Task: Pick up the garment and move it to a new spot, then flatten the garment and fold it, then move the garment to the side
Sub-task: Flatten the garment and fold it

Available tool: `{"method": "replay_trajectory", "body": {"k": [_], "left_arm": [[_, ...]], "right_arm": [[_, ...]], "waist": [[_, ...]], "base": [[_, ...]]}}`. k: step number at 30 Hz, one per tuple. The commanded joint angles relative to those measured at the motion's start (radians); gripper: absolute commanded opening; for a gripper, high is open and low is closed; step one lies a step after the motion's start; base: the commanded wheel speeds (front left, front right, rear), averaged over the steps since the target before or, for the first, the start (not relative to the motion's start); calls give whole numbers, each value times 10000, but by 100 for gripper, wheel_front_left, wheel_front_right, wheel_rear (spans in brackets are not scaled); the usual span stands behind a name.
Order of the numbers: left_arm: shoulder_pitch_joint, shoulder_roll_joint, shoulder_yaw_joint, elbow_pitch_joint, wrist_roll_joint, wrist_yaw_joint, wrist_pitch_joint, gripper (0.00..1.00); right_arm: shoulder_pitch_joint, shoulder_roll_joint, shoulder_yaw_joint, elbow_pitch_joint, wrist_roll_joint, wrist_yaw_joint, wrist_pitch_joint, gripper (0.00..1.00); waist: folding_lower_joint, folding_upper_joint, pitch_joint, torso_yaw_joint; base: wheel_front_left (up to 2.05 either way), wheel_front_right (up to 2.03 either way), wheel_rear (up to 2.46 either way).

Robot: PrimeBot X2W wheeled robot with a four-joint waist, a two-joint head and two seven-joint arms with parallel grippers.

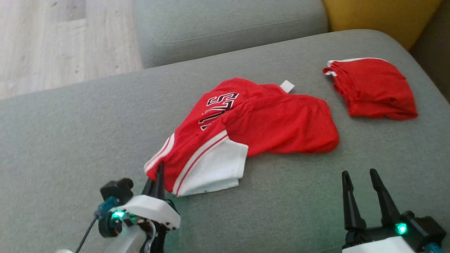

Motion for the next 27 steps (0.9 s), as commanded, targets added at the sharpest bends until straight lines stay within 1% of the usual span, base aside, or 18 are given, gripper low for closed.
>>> {"method": "replay_trajectory", "body": {"k": [1,4,5,6,9,13,14,17,19,23,24,25,27], "left_arm": [[-315,113,489,-349,303,63,-122,0],[-353,-7,704,-498,1444,180,-123,0],[-393,-112,768,-561,1757,206,-123,47],[-448,-188,868,-676,2143,302,-124,100],[-393,-377,1086,-1056,3283,619,-124,100],[73,-393,1342,-1953,4934,1165,-125,100],[286,-396,1409,-2183,5225,1231,-125,100],[948,-259,1340,-2479,6021,1380,-125,100],[1305,-108,1288,-2638,6603,1642,-125,100],[1915,-5,1412,-2243,7067,2245,-125,100],[1905,11,1376,-2313,7249,2309,-125,100],[1883,-22,1272,-2477,7393,2220,-125,100],[1801,-85,783,-2917,7677,1551,-125,100]], "right_arm": [[-166,-85,301,-347,-115,-7,-36,100],[-204,-85,383,-301,-149,-7,-36,100],[-199,-85,366,-296,-153,-7,-36,100],[-194,-85,352,-292,-156,-7,-36,100],[-193,-85,380,-256,-190,-7,-36,100],[-220,-85,376,-241,-214,-7,-36,100],[-238,-85,378,-234,-220,-7,-36,100],[-265,-85,389,-229,-225,-7,-36,100],[-267,-85,392,-257,-226,-7,-36,100],[-254,-85,435,-263,-297,-7,-36,100],[-271,-85,432,-272,-318,-7,-36,100],[-280,-85,407,-288,-330,-7,-36,100],[-309,-85,373,-309,-363,-7,-36,100]], "waist": [[1,0,106,154],[1,0,130,318],[1,0,131,386],[1,0,128,459],[1,0,54,640],[1,0,-43,828],[1,0,-62,845],[1,0,-93,860],[1,0,-73,851],[1,0,101,753],[1,0,179,733],[1,0,266,726],[1,0,416,710]], "base": [[0,0,0],[0,0,0],[0,0,0],[0,0,0],[0,0,0],[0,0,0],[0,0,0],[0,0,0],[0,0,0],[0,0,0],[0,0,0],[0,0,0],[0,0,0]]}}
